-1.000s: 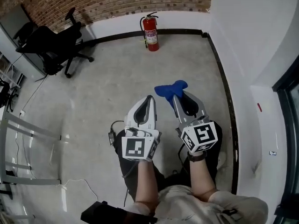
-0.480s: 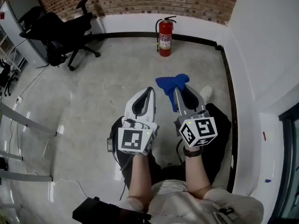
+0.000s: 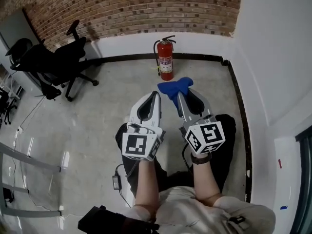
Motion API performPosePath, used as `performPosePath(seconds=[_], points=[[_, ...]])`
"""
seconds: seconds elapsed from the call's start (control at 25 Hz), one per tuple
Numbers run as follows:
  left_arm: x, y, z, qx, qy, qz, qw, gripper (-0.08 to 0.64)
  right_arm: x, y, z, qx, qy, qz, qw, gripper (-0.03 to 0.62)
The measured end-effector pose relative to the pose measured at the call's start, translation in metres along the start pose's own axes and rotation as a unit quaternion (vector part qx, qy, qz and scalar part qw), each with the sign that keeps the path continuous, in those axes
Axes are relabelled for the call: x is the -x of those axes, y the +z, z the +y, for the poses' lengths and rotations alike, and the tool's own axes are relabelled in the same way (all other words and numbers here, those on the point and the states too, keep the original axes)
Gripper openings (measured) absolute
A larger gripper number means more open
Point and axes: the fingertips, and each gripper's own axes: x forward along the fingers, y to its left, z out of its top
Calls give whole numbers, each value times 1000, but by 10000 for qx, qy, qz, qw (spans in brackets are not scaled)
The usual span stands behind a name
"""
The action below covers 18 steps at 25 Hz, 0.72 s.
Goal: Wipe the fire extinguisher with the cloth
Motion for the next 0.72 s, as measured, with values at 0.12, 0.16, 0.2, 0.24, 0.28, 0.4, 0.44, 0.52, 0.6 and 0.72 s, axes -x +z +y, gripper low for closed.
performPosePath(seconds=[0.12, 0.16, 0.2, 0.24, 0.28, 0.4, 0.44, 0.52, 0.6, 0.72], points=[[-33, -19, 28, -71, -26, -61, 10000, 0, -40, -16, -14, 65, 86, 65, 9999, 72], [-44, -24, 39, -66, 1, -72, 10000, 0, -55, -21, -19, 71, 104, 87, 9999, 72], [-56, -28, 49, -64, 16, -80, 9999, 0, -70, -26, -26, 65, 105, 95, 9999, 72], [-69, -32, 59, -69, 24, -86, 9999, 0, -86, -30, -34, 57, 92, 97, 9999, 72], [-83, -37, 69, -76, 31, -90, 9999, 0, -101, -34, -43, 53, 76, 101, 9999, 72], [-124, -52, 104, -80, 78, -97, 9999, 0, -152, -46, -65, 63, 61, 126, 9999, 72], [-138, -57, 117, -79, 85, -93, 9999, 0, -169, -50, -71, 68, 58, 135, 9999, 72], [-167, -69, 140, -74, 68, -65, 9999, 0, -203, -60, -86, 79, 23, 175, 9998, 72], [-193, -83, 159, -35, 77, -39, 10000, 0, -233, -72, -104, 98, -46, 246, 9996, 72], [-231, -100, 188, 13, 142, -22, 9999, 0, -276, -86, -135, 164, -146, 301, 9993, 72]])
